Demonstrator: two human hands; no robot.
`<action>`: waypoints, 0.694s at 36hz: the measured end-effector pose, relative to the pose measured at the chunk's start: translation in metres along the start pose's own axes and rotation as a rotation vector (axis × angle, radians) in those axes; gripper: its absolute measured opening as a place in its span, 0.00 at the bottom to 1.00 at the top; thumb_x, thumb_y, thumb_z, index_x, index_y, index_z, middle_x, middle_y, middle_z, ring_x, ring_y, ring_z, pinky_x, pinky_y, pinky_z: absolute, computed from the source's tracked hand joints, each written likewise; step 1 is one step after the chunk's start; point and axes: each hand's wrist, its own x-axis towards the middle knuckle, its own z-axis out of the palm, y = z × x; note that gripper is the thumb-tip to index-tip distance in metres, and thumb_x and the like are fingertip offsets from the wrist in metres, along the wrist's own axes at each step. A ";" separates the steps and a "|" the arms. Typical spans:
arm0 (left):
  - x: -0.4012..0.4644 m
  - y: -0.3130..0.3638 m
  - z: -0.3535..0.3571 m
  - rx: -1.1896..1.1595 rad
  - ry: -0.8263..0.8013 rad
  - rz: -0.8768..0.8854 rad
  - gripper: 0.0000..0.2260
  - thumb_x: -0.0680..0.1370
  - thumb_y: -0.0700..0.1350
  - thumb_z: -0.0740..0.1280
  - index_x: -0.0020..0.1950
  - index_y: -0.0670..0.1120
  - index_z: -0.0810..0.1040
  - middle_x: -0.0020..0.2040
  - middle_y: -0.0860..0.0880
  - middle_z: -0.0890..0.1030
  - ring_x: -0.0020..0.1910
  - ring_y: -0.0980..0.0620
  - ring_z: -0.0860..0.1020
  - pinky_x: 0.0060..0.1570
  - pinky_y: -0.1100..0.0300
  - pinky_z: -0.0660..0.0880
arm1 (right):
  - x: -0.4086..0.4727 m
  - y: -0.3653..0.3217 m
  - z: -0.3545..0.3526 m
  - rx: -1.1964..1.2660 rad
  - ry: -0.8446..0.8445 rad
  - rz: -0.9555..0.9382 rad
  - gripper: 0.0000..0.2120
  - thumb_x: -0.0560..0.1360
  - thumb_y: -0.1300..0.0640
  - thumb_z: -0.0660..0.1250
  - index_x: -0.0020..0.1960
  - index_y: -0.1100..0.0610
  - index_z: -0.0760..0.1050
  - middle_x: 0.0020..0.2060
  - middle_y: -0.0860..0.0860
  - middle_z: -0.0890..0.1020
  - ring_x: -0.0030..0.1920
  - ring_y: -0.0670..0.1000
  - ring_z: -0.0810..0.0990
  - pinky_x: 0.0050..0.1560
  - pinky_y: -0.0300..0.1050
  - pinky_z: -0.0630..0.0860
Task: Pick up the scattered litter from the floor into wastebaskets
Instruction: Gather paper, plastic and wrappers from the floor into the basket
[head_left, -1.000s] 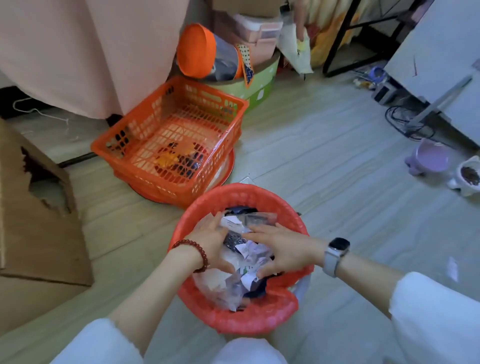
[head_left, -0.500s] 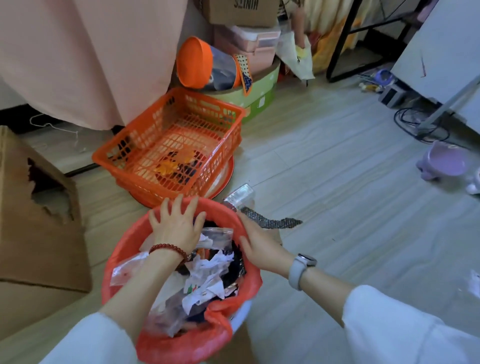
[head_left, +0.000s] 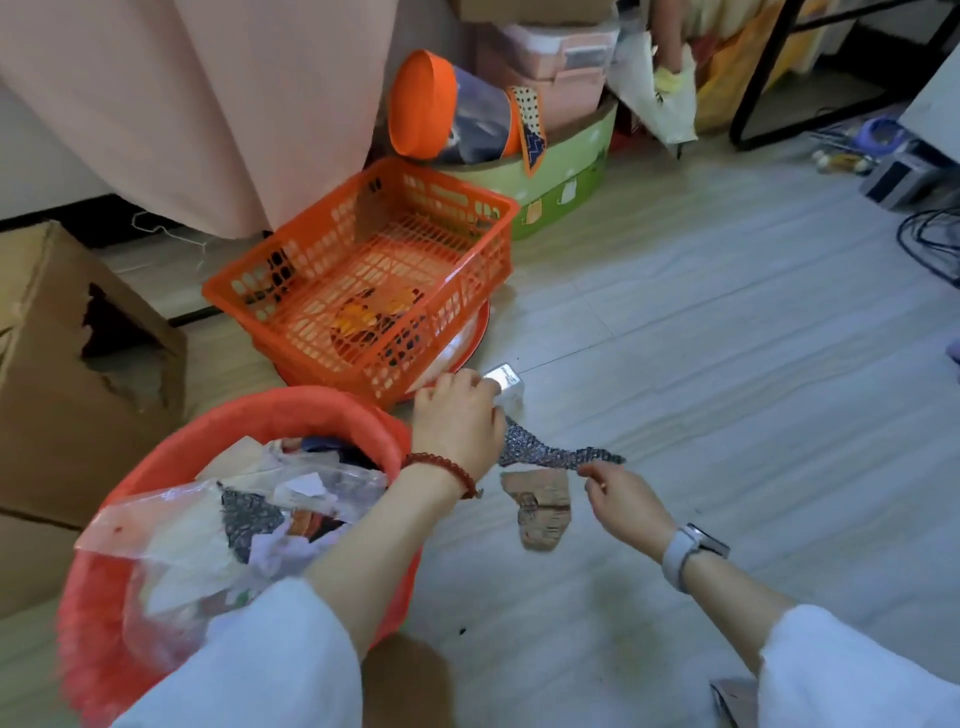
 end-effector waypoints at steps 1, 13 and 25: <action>0.001 0.012 0.013 -0.019 -0.042 0.017 0.14 0.78 0.47 0.57 0.61 0.48 0.74 0.60 0.48 0.74 0.61 0.46 0.69 0.58 0.51 0.65 | 0.003 0.018 -0.001 -0.029 0.011 0.038 0.16 0.78 0.61 0.55 0.63 0.58 0.73 0.61 0.56 0.77 0.60 0.57 0.76 0.59 0.47 0.72; -0.045 0.000 0.180 -0.094 -0.431 -0.320 0.26 0.79 0.51 0.57 0.74 0.48 0.52 0.76 0.46 0.53 0.74 0.44 0.53 0.68 0.46 0.58 | 0.078 0.067 0.048 -0.390 0.058 -0.156 0.26 0.77 0.59 0.56 0.74 0.48 0.55 0.73 0.51 0.60 0.71 0.56 0.59 0.62 0.54 0.67; -0.065 -0.024 0.198 0.022 -0.438 -0.270 0.27 0.80 0.55 0.53 0.75 0.53 0.47 0.77 0.51 0.43 0.75 0.46 0.43 0.71 0.46 0.51 | 0.056 0.093 0.072 -0.203 0.230 0.019 0.11 0.76 0.66 0.55 0.57 0.64 0.70 0.54 0.61 0.73 0.53 0.61 0.72 0.41 0.49 0.65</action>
